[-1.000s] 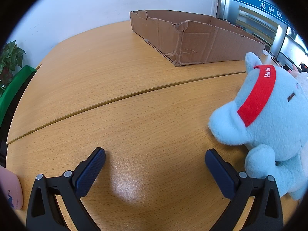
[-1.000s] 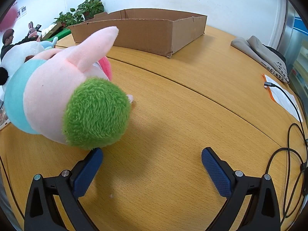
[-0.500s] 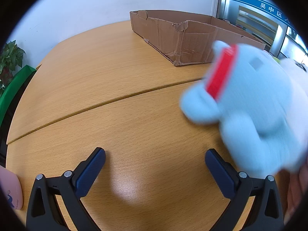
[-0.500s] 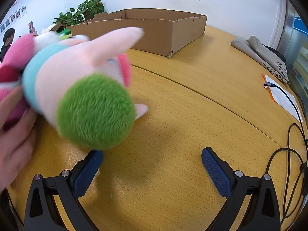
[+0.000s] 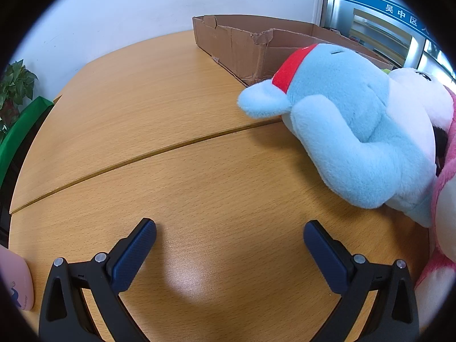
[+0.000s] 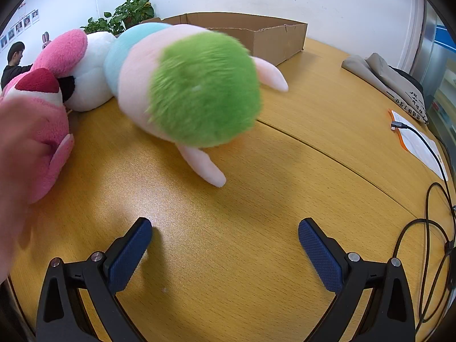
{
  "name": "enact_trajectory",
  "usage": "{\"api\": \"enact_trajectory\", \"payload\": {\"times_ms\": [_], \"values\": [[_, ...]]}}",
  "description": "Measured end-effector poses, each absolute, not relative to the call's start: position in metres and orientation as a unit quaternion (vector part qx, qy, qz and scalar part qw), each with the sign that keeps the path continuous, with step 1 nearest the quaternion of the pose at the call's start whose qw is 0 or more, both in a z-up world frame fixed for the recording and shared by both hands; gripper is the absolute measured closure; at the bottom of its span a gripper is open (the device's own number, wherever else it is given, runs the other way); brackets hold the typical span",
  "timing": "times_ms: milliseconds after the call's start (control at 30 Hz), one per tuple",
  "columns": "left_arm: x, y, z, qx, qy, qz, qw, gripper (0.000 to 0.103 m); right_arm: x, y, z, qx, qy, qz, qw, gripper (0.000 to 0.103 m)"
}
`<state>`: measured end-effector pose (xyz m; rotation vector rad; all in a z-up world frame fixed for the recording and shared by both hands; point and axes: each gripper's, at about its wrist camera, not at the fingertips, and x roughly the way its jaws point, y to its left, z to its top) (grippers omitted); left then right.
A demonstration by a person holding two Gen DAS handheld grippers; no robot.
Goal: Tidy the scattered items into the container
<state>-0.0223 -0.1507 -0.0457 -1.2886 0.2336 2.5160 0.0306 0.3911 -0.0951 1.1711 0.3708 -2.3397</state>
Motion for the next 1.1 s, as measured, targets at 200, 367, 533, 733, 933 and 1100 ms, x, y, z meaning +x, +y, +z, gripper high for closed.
{"api": "enact_trajectory", "payload": {"times_ms": [200,367,533,733,933,1100], "values": [[-0.023,-0.149,-0.047,-0.449,0.082,0.877,0.152,0.000,0.029,0.391,-0.096,0.429,0.136,-0.858,0.247,0.000],[-0.021,-0.151,-0.048,-0.448,0.082,0.877,0.151,0.000,0.028,0.391,-0.097,0.428,0.136,-0.859,0.248,0.000],[-0.023,-0.147,-0.049,-0.448,0.078,0.879,0.142,0.000,0.028,0.390,-0.096,0.431,0.126,-0.864,0.230,0.000],[-0.019,-0.151,-0.048,-0.449,0.073,0.882,0.124,0.000,0.038,0.377,-0.096,0.439,0.091,-0.879,0.159,0.000],[-0.005,-0.154,-0.049,-0.450,0.059,0.886,0.094,0.000,0.044,0.368,-0.096,0.445,0.066,-0.887,0.109,0.000],[0.036,-0.161,-0.038,-0.421,0.020,0.906,0.048,0.000,0.070,0.363,-0.088,0.432,0.058,-0.898,0.062,0.000]]}}
